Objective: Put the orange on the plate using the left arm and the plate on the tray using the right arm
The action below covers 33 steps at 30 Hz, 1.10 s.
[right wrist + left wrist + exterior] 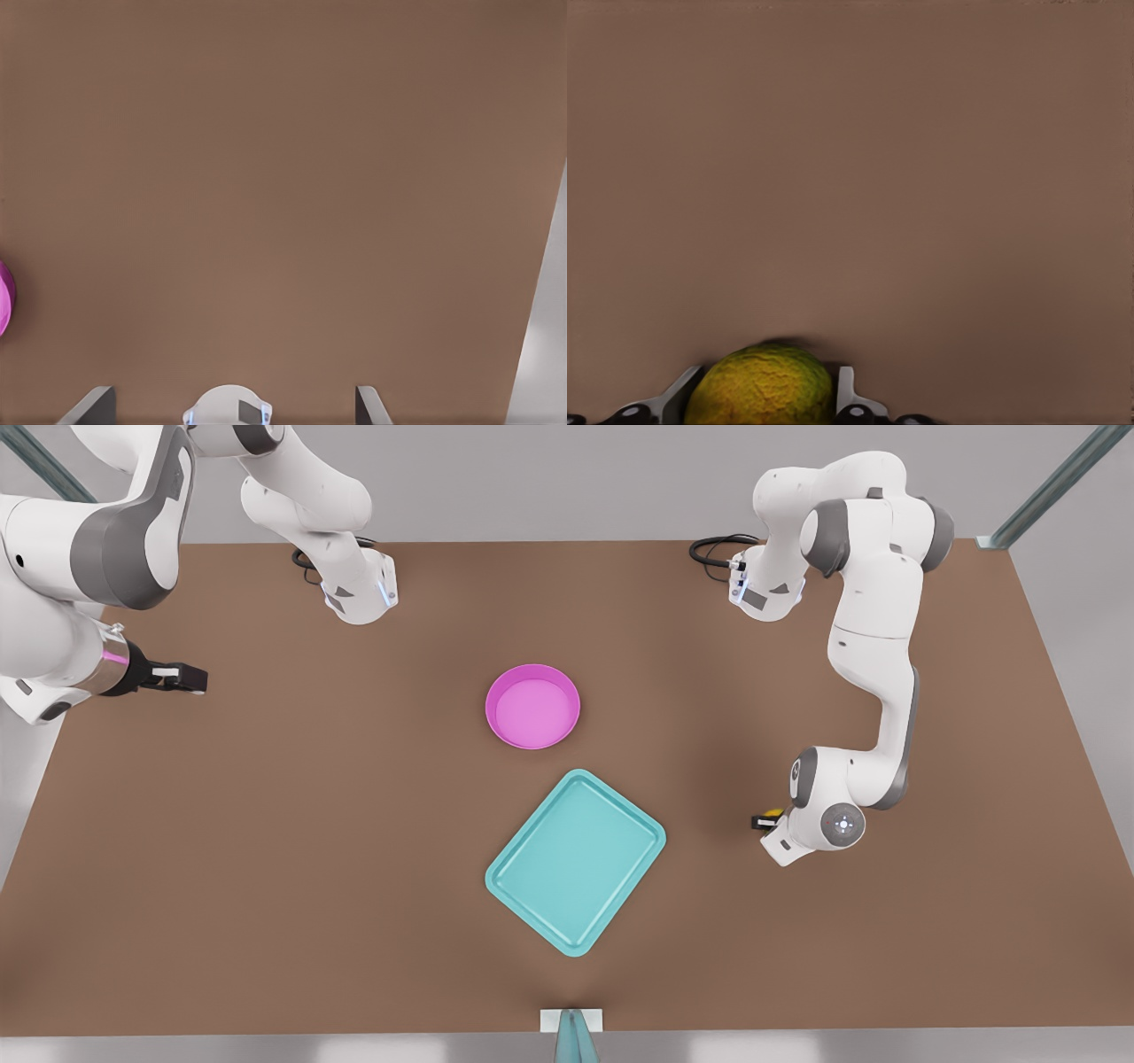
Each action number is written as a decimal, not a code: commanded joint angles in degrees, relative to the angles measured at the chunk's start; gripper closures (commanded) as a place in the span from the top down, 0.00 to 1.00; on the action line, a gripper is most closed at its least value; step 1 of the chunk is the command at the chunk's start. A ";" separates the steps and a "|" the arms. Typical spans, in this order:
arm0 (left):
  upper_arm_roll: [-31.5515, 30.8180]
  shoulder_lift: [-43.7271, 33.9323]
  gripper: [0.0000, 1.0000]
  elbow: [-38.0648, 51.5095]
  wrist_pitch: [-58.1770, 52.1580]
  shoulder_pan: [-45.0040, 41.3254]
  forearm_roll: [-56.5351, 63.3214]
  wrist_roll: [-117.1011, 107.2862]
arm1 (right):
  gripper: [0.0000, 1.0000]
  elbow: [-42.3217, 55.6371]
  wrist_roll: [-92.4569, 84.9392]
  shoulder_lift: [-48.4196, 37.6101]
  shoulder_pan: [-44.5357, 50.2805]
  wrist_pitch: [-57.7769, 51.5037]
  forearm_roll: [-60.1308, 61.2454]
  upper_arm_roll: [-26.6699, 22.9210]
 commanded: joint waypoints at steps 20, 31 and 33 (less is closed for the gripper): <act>-0.35 -5.00 0.77 0.81 -14.39 -7.13 -0.89 -11.75 | 1.00 0.11 -0.65 -0.06 -0.26 -0.03 0.03 0.00; -12.83 1.50 0.77 19.09 -19.50 -37.37 -6.96 -59.75 | 1.00 0.11 -0.73 -0.06 -0.35 -0.03 0.03 -0.09; -12.83 2.55 0.79 19.45 -19.51 -38.52 -8.10 -60.37 | 1.00 0.11 -0.73 0.02 -0.35 -0.03 0.03 -0.09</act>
